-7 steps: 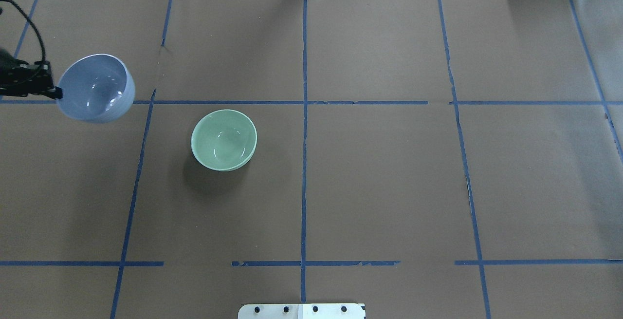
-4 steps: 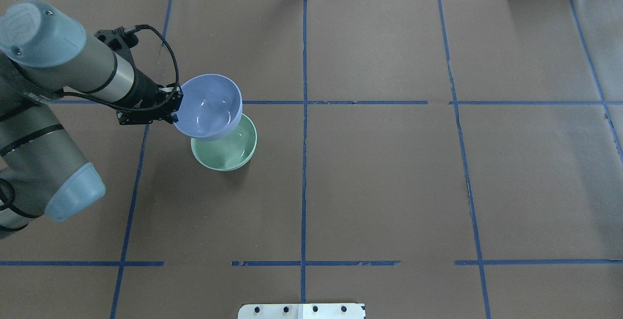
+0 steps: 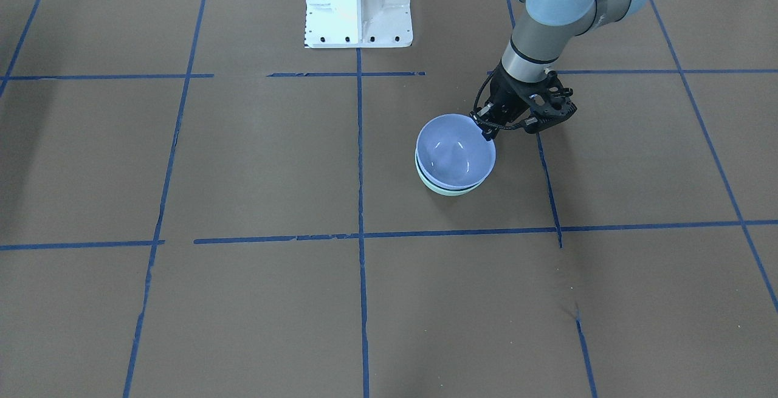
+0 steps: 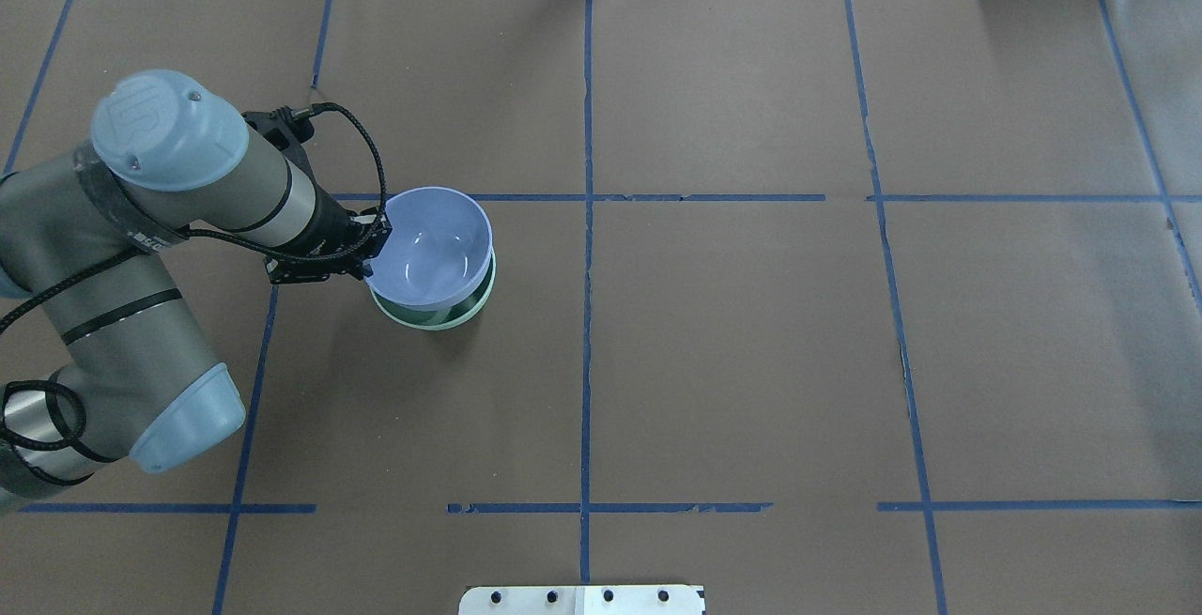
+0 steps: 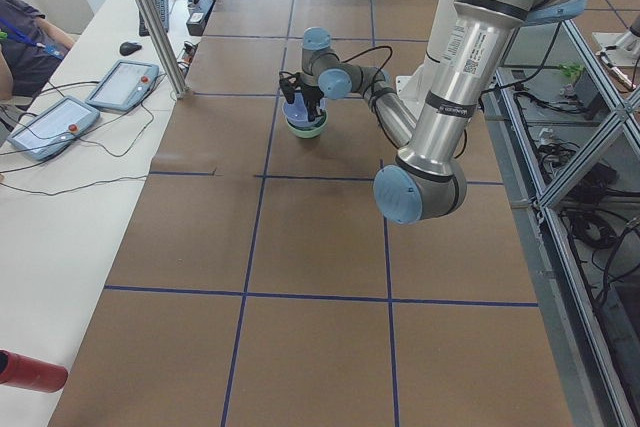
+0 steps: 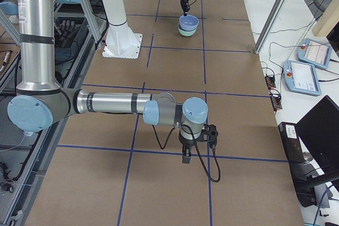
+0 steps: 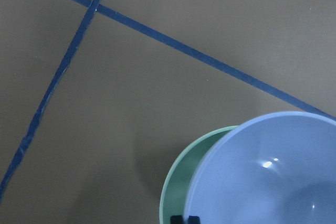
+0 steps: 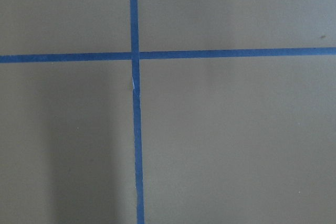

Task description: Stack blue bowl on green bowl

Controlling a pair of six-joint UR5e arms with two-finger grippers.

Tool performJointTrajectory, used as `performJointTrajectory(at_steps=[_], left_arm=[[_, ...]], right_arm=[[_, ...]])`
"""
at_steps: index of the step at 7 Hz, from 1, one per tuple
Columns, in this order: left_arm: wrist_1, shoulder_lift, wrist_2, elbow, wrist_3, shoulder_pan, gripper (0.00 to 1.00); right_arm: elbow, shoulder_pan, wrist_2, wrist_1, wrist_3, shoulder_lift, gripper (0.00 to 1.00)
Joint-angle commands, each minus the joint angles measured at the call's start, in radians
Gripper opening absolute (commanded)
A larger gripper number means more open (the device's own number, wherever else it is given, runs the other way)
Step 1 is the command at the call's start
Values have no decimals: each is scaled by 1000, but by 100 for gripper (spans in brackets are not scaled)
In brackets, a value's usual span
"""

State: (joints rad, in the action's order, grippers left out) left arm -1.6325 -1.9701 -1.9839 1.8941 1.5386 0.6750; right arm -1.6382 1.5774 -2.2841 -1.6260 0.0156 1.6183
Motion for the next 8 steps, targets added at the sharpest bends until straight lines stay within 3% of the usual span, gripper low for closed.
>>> performJointTrajectory(at_steps=[1, 2, 3, 5, 7, 8], left_arm=[[-1, 2, -3, -15, 3, -12, 0], [-3, 2, 2, -16, 2, -12, 88], [-3, 5, 1, -10, 15, -11, 100], [-3, 48, -16, 113, -71, 18, 100], [0, 141, -181, 143, -383, 256, 100], [2, 231, -200, 145, -625, 385, 100]], right_arm=[[0, 0, 0, 0, 0, 0, 100], [0, 1, 0, 0, 1, 0, 100], [0, 1, 0, 0, 0, 0, 100], [0, 0, 0, 0, 0, 0, 100], [0, 0, 0, 0, 0, -1, 100], [0, 0, 0, 0, 1, 0, 100]])
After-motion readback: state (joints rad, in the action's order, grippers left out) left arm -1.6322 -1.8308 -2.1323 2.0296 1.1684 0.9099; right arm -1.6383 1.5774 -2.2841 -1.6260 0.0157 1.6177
